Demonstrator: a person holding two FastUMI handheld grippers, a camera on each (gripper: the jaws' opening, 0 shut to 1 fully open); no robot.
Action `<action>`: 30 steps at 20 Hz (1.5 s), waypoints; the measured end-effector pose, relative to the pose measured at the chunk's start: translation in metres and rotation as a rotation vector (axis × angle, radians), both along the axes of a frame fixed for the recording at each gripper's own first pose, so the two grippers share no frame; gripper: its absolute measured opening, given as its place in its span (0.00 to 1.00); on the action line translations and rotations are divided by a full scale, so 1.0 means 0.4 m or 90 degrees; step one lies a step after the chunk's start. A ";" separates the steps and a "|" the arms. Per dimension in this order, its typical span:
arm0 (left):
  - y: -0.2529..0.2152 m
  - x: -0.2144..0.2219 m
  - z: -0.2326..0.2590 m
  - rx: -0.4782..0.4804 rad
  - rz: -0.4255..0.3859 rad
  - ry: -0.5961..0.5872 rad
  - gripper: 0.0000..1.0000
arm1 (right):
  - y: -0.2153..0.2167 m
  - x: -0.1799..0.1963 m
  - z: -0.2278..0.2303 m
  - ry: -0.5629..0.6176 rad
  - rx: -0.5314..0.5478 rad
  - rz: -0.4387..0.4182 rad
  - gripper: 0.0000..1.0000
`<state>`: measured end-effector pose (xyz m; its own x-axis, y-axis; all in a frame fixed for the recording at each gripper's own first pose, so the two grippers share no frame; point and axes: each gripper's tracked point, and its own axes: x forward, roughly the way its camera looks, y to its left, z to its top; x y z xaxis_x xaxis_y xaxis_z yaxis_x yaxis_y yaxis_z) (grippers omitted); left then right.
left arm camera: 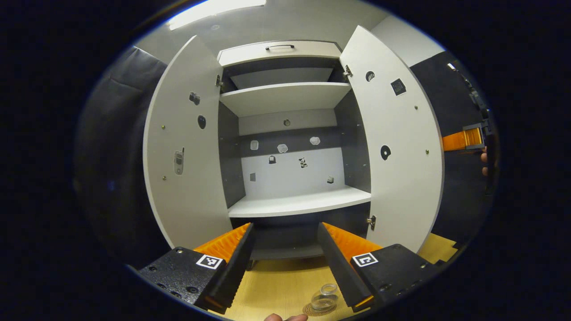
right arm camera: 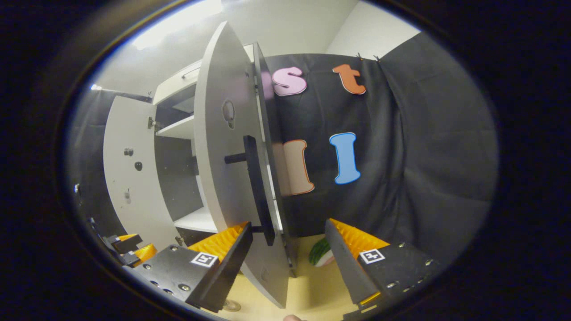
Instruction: Grasp the bottle in the cabinet with the left hand and place it on the coaster, then close the right door with the right hand and the left door with the left hand.
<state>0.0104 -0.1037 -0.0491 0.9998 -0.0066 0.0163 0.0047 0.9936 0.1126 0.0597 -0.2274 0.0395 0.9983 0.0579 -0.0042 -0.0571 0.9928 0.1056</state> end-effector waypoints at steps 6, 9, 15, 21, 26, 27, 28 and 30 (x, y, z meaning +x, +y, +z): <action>0.077 -0.039 -0.005 -0.009 0.042 0.020 0.90 | 0.062 0.007 -0.003 -0.005 -0.004 0.039 0.98; 0.116 -0.041 -0.007 -0.023 0.059 0.028 0.90 | 0.121 0.018 -0.010 0.001 0.006 0.071 0.98; 0.208 -0.056 0.002 -0.046 0.095 0.022 0.90 | 0.190 0.038 -0.010 -0.006 -0.022 0.075 0.98; 0.294 -0.056 0.014 -0.069 0.122 0.016 0.90 | 0.263 0.068 -0.018 0.008 -0.019 0.097 0.98; 0.355 -0.056 0.036 -0.072 0.135 0.005 0.90 | 0.347 0.116 -0.023 0.000 -0.017 0.107 0.98; 0.365 -0.057 0.036 -0.077 0.136 0.005 0.90 | 0.364 0.124 -0.026 0.001 -0.018 0.110 0.99; 0.379 -0.053 0.037 -0.080 0.138 0.008 0.90 | 0.383 0.137 -0.027 -0.001 -0.014 0.111 1.00; 0.413 -0.057 0.041 -0.085 0.146 0.008 0.90 | 0.422 0.166 -0.032 0.001 -0.010 0.116 0.97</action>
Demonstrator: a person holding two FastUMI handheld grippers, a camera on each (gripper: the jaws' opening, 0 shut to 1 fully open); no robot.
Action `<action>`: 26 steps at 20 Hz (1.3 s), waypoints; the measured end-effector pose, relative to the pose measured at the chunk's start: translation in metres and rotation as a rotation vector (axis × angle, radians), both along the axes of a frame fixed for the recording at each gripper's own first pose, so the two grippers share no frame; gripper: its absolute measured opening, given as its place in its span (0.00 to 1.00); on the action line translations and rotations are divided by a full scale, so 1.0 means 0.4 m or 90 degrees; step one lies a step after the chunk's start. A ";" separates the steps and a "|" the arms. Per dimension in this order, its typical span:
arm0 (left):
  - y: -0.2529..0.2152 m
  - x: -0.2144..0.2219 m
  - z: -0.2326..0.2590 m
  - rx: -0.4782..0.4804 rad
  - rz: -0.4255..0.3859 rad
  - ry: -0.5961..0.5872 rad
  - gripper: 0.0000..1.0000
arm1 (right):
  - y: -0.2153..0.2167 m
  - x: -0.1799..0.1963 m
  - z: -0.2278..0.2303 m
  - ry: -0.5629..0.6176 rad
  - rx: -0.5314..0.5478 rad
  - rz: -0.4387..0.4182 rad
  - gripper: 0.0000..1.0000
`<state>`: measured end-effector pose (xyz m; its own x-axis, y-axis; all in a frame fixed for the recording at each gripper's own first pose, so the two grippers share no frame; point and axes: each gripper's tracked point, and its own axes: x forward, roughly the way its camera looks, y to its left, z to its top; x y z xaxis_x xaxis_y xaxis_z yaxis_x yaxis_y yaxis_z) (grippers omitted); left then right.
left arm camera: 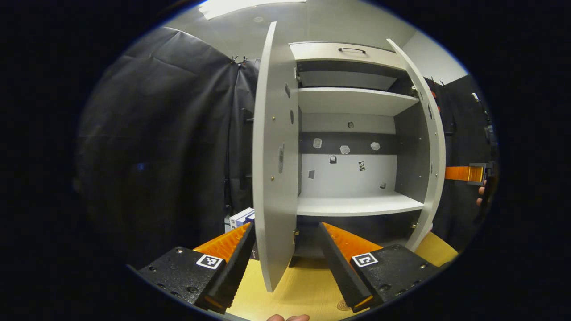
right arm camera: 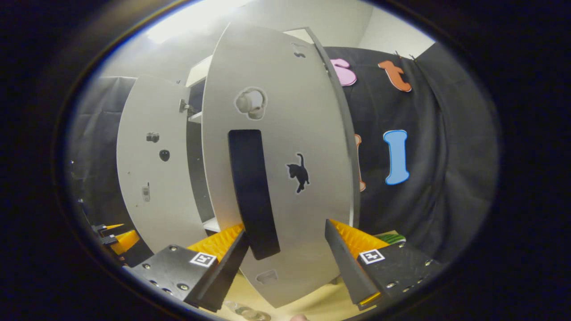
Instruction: Grasp the bottle in the cabinet with the left hand and place it on the coaster, then close the right door with the right hand and the left door with the left hand.
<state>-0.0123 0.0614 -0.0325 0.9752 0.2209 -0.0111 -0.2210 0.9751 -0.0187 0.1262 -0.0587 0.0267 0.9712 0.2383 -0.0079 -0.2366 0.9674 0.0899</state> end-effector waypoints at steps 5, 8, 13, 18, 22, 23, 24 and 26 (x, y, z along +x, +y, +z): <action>0.088 0.002 0.020 -0.024 0.013 -0.006 0.89 | 0.084 0.080 0.000 -0.017 -0.022 -0.014 0.96; 0.145 0.005 0.025 -0.027 0.021 -0.004 0.88 | 0.125 0.119 -0.002 -0.018 -0.033 -0.024 1.00; 0.199 0.018 0.048 -0.009 0.008 -0.008 0.87 | 0.169 0.192 -0.002 -0.025 -0.040 -0.054 1.00; 0.241 0.042 0.076 -0.009 -0.021 -0.006 0.89 | 0.196 0.241 -0.007 -0.033 -0.043 -0.081 1.00; 0.243 0.047 0.097 -0.017 -0.045 -0.014 0.89 | 0.205 0.281 -0.001 -0.036 -0.036 -0.104 1.00; 0.242 0.052 0.102 -0.023 -0.054 -0.014 0.89 | 0.208 0.288 0.002 -0.037 -0.038 -0.110 1.00; 0.243 0.064 0.105 -0.028 -0.061 -0.013 0.89 | 0.210 0.296 0.001 -0.038 -0.037 -0.116 0.96; 0.240 0.086 0.104 -0.038 -0.081 -0.015 0.89 | 0.213 0.303 0.000 -0.039 -0.034 -0.125 1.00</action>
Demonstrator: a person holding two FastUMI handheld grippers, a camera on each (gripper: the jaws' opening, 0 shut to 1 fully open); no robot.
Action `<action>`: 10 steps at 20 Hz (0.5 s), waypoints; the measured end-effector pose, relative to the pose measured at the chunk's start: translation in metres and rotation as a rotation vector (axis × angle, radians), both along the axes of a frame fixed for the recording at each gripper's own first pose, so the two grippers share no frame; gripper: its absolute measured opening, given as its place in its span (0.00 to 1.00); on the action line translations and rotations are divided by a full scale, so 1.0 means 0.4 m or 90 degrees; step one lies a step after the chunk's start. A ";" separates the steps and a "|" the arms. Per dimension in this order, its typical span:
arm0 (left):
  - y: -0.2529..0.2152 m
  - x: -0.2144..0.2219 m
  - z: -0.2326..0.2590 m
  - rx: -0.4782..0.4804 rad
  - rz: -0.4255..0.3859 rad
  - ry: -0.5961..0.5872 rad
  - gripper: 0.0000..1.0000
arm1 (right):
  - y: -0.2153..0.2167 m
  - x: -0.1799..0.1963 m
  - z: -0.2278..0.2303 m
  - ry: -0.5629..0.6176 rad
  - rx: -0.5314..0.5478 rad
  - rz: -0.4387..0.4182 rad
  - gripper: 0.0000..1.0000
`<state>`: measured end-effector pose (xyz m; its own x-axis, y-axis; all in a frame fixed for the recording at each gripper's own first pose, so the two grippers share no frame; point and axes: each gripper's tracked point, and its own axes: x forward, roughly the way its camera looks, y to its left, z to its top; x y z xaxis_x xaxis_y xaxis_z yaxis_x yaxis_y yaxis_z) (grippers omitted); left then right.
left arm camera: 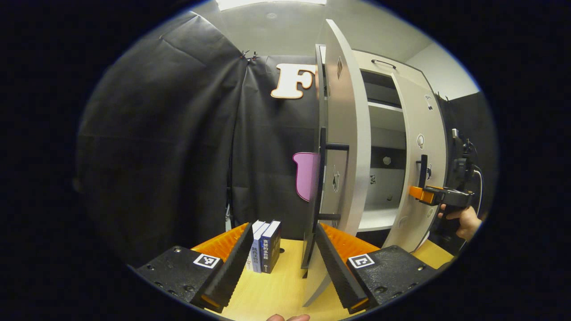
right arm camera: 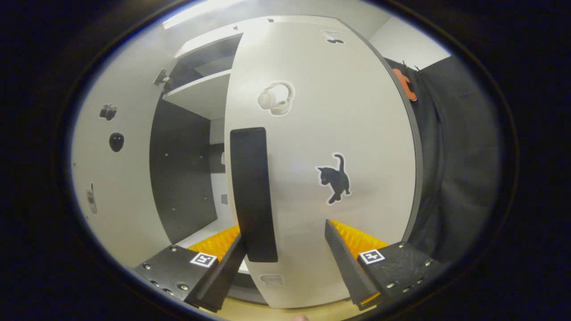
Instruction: Grasp the bottle in the cabinet with the left hand and place it on the coaster, then close the right door with the right hand and the left door with the left hand.
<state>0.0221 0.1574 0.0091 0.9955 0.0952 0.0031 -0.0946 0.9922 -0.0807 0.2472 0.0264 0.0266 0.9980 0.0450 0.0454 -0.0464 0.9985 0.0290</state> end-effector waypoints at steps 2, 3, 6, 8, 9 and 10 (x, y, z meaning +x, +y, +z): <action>0.004 0.015 0.003 -0.001 -0.013 0.002 0.87 | 0.000 0.007 0.000 -0.006 -0.003 -0.015 1.00; 0.001 0.020 0.002 -0.003 -0.025 0.006 0.87 | 0.001 0.011 0.001 -0.009 -0.002 -0.021 1.00; 0.003 0.026 0.002 0.005 -0.045 0.006 0.89 | 0.000 0.017 0.001 -0.015 -0.003 -0.036 1.00; -0.002 0.026 0.008 0.005 -0.057 0.005 0.89 | -0.001 0.021 0.000 -0.021 -0.004 -0.046 0.96; -0.008 0.026 0.016 0.002 -0.063 0.002 0.90 | -0.001 0.016 0.000 -0.023 -0.005 -0.049 1.00; -0.012 0.025 0.018 0.000 -0.070 -0.001 0.89 | -0.001 0.016 0.002 -0.025 -0.003 -0.050 1.00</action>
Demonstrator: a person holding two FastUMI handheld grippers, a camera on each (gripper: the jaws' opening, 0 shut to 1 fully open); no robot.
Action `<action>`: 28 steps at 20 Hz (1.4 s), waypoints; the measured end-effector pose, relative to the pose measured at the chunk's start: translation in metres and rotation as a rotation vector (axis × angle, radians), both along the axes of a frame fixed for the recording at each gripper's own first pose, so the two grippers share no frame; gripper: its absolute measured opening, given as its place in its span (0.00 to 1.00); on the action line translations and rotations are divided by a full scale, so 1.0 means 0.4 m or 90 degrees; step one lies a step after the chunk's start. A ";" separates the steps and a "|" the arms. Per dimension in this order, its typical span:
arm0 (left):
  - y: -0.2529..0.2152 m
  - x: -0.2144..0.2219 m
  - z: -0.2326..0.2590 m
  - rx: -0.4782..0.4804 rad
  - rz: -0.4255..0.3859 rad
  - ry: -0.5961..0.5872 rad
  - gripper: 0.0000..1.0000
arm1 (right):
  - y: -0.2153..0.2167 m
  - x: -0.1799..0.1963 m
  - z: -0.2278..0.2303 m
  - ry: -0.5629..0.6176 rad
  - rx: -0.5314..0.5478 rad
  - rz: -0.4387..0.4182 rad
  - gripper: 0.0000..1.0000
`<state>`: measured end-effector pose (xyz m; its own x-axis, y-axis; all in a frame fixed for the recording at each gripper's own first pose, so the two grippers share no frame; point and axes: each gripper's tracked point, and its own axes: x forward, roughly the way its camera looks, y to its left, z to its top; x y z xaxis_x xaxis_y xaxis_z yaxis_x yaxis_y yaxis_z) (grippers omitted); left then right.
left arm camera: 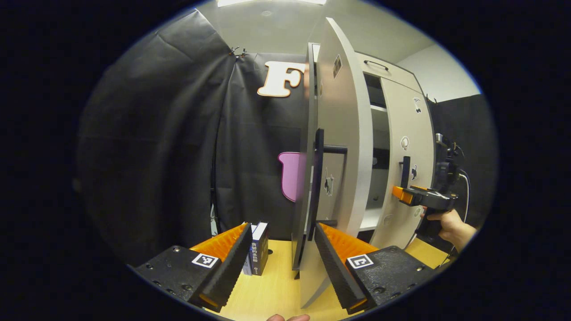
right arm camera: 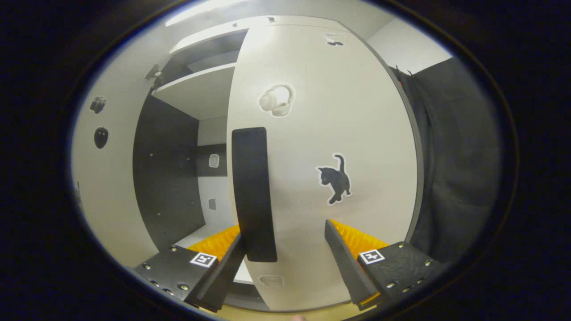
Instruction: Grasp the bottle in the cabinet with the left hand and place it on the coaster, then close the right door with the right hand and the left door with the left hand.
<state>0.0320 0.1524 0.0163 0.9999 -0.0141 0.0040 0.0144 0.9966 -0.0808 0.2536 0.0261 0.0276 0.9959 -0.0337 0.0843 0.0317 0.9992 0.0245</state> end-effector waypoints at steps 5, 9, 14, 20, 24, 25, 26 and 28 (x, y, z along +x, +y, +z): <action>-0.007 0.007 0.017 0.024 -0.002 -0.012 0.89 | -0.001 0.001 -0.002 0.001 0.002 0.004 1.00; -0.008 0.014 0.019 0.011 -0.008 -0.009 0.89 | -0.001 0.001 -0.003 0.004 0.005 0.005 1.00; -0.004 0.028 0.015 0.000 -0.014 -0.004 0.84 | 0.002 -0.007 -0.017 0.025 0.025 0.019 0.97; -0.033 0.026 0.005 0.023 -0.032 0.005 0.90 | -0.017 -0.105 -0.035 0.034 0.058 0.045 1.00; -0.079 0.032 0.005 0.039 -0.051 0.001 0.89 | -0.046 -0.191 -0.038 0.042 0.080 0.063 1.00; -0.101 0.032 0.003 0.026 -0.060 0.004 0.89 | -0.057 -0.213 -0.042 0.047 0.081 0.064 1.00; -0.125 0.031 0.004 0.012 -0.068 0.005 0.89 | -0.063 -0.233 -0.042 0.048 0.079 0.068 1.00; -0.167 0.039 0.004 -0.015 -0.078 0.004 0.90 | -0.077 -0.274 -0.045 0.050 0.069 0.073 1.00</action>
